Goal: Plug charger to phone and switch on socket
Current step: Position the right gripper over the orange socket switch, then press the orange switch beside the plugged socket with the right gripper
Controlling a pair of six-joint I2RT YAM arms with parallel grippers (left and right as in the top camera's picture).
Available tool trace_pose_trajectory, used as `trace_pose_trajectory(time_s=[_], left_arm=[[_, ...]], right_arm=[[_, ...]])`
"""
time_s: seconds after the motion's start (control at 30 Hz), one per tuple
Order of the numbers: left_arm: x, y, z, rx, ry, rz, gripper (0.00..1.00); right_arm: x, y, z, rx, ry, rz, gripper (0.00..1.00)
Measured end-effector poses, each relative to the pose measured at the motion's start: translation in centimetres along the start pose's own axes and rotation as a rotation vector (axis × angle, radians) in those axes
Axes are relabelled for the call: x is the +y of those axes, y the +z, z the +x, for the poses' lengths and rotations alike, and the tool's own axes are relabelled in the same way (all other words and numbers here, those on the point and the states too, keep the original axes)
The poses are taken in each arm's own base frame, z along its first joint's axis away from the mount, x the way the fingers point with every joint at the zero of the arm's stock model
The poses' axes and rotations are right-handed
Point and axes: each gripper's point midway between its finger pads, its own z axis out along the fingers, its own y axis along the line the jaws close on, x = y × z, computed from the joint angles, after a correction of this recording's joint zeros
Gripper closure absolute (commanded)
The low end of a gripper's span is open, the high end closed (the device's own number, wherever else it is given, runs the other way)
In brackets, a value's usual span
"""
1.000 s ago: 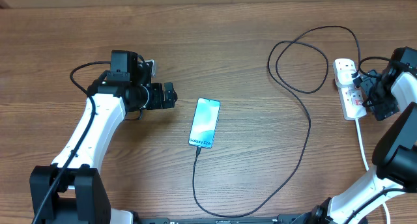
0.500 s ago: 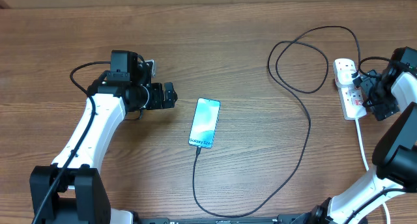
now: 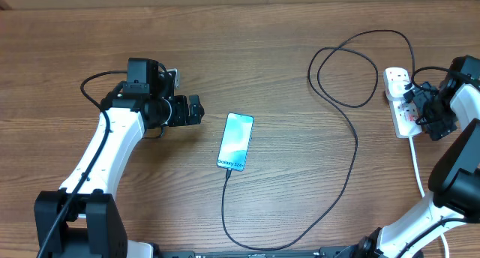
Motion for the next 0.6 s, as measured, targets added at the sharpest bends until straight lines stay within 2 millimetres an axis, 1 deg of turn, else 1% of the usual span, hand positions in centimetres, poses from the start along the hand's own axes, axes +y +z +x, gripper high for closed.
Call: trace_pose_trajectory(time_s=[0.07,0.33,0.47,0.6], left_arm=[[0.0,0.0,0.0,0.0,0.0,0.0,0.0],[0.0,0.0,0.0,0.0,0.0,0.0,0.01],[0.0,0.0,0.0,0.0,0.0,0.0,0.01],[0.0,0.0,0.0,0.0,0.0,0.0,0.0]], right_arm=[[-0.1,0.0,0.2,0.007,-0.012,0.003,0.0],[0.1,-0.2,2.0,0.091,-0.076,-0.026,0.0],[-0.3,-0.5,3.0,0.145,-0.101,-0.019,0.0],[-0.6,-0.7,3.4,0.174,-0.137,-0.031,0.0]])
